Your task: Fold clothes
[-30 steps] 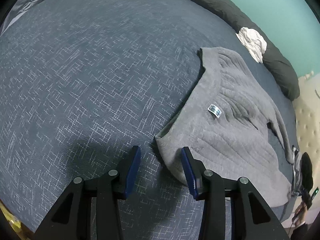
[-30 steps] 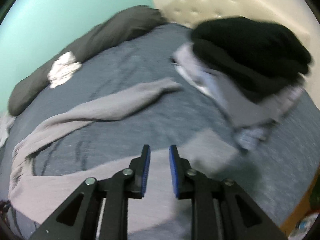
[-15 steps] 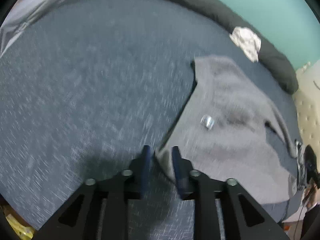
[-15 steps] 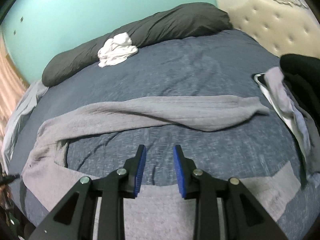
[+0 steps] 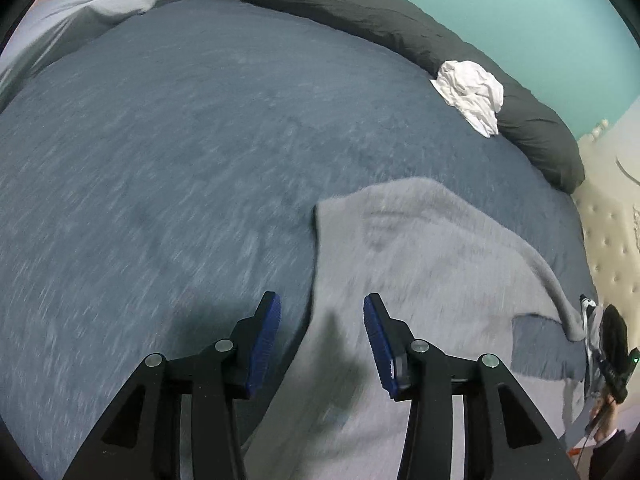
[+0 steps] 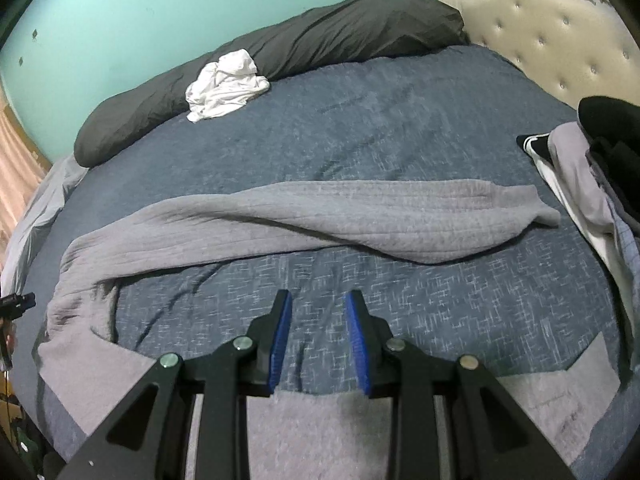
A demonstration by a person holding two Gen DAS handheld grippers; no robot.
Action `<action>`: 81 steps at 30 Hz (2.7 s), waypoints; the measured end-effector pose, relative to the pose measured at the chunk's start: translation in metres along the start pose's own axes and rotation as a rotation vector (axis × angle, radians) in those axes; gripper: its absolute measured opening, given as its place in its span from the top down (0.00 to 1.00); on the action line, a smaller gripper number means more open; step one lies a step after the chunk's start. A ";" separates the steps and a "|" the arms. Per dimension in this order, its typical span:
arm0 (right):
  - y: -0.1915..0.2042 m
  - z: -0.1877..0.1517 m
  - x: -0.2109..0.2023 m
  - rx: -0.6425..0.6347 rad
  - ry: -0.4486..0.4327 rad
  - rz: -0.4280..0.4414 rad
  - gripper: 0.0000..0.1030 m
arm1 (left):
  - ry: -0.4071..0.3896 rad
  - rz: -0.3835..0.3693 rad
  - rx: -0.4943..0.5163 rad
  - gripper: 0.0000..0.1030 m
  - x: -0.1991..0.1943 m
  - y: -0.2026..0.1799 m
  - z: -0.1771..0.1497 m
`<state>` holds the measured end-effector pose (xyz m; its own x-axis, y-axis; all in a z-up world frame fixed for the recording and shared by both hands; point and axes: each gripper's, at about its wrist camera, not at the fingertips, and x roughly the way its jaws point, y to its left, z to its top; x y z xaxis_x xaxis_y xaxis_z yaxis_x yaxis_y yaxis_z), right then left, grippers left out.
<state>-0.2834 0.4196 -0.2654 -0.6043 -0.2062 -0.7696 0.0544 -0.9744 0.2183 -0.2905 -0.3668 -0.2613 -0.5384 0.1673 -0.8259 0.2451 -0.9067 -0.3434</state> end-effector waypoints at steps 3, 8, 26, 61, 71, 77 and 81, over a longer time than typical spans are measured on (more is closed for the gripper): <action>-0.003 0.003 0.013 0.004 0.011 -0.003 0.73 | 0.001 -0.004 0.019 0.54 0.018 -0.009 0.016; -0.002 0.008 0.032 -0.012 0.026 -0.002 0.73 | 0.000 0.009 0.037 0.51 0.045 -0.017 0.041; 0.004 0.014 0.068 -0.042 0.049 0.015 0.72 | 0.059 -0.003 0.190 1.00 0.102 -0.051 0.054; -0.004 0.001 0.070 0.030 0.058 0.034 0.72 | 0.000 0.057 0.174 0.84 0.079 -0.043 0.049; -0.013 0.005 0.060 0.066 0.033 0.041 0.72 | -0.248 0.027 0.140 0.86 -0.031 -0.060 0.078; -0.014 0.005 0.057 0.072 0.030 0.051 0.72 | -0.121 0.085 0.131 0.85 0.000 -0.060 0.076; -0.012 0.007 0.056 0.061 0.038 0.052 0.72 | -0.018 0.129 0.057 0.85 0.044 -0.035 0.066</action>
<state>-0.3230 0.4200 -0.3070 -0.5715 -0.2607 -0.7781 0.0360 -0.9552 0.2936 -0.3757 -0.3528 -0.2563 -0.5196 0.0412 -0.8534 0.2673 -0.9409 -0.2082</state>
